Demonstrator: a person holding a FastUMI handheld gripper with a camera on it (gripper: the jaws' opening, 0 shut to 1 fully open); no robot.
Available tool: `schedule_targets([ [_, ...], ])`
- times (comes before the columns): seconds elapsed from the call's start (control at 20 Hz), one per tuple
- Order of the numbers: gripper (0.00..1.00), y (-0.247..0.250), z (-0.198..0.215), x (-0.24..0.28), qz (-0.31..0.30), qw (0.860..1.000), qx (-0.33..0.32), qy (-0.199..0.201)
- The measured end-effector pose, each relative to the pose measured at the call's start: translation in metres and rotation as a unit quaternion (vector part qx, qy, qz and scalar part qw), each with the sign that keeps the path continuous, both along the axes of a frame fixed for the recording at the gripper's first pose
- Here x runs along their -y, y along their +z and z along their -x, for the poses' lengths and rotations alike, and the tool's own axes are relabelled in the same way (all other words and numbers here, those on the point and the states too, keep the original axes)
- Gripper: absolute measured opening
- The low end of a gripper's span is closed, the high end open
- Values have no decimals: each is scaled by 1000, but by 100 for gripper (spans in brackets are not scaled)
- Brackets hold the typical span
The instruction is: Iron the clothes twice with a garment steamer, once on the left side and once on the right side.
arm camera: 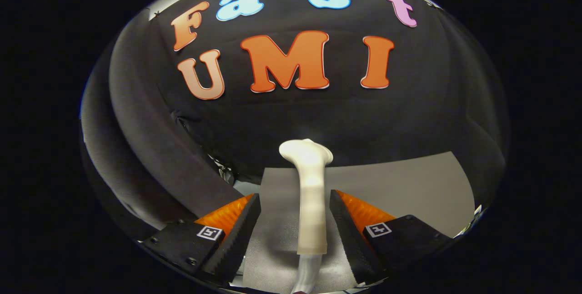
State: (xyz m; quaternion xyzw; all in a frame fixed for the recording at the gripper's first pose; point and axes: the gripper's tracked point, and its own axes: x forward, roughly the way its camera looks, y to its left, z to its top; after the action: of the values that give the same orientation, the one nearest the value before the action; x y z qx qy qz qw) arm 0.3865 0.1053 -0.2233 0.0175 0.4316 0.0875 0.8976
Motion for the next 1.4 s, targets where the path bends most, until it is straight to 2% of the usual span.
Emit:
schedule_targets([
  [0.25,97,-32,3,4,-14,998,-53,-9],
  [0.55,95,-55,-3,9,-21,996,-85,-20],
  [0.75,82,-66,-1,10,-38,993,-105,-29],
  [0.95,52,-72,3,12,-39,992,-116,-31],
  [1.25,43,-55,2,17,-17,997,-70,-37],
  [1.4,43,-40,6,18,-10,998,-43,-36],
])
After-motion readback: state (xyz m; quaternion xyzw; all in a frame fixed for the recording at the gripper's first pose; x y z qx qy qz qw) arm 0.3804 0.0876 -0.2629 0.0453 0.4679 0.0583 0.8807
